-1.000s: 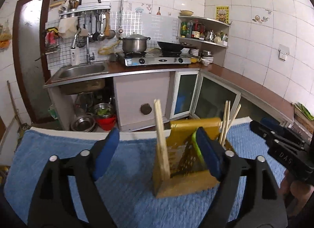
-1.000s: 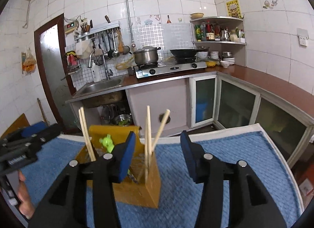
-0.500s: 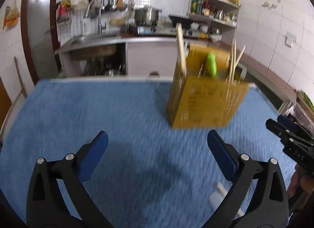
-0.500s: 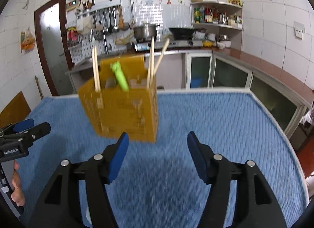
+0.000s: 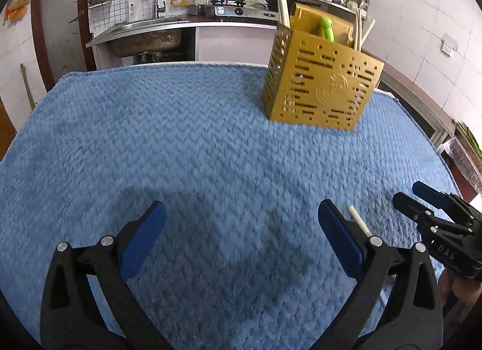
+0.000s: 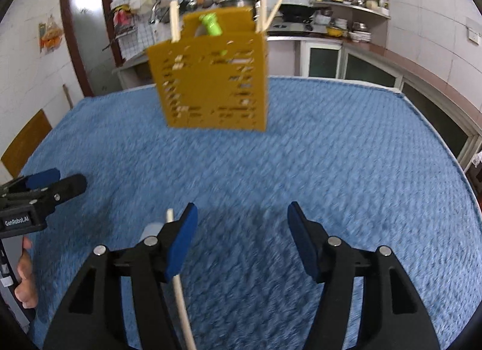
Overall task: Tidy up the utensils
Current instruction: 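Grasp the last wooden chopstick with right tool while left tool moves toward the white spoon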
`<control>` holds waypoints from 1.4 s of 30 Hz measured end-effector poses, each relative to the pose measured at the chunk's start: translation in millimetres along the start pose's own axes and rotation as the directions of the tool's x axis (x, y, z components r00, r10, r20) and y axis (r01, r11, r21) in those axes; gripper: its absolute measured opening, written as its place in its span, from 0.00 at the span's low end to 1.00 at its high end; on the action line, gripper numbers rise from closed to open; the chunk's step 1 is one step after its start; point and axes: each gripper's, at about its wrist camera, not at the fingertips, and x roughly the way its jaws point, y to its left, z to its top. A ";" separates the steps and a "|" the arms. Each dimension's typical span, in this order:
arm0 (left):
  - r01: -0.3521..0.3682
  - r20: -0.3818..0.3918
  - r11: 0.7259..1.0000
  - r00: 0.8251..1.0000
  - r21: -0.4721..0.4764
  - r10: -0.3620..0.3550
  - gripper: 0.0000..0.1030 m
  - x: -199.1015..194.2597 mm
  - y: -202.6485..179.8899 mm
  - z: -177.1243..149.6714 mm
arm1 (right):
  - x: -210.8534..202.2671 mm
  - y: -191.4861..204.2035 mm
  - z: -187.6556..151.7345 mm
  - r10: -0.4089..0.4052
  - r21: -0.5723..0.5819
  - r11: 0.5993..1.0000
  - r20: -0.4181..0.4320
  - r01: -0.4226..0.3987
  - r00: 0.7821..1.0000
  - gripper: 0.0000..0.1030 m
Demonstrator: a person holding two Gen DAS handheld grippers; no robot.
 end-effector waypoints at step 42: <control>0.003 -0.099 1.000 0.995 -0.021 -0.005 0.95 14.8 -18.8 -4.9 | 6.9 8.8 -5.3 -0.009 -0.120 0.993 -0.160 -0.010 0.987 0.05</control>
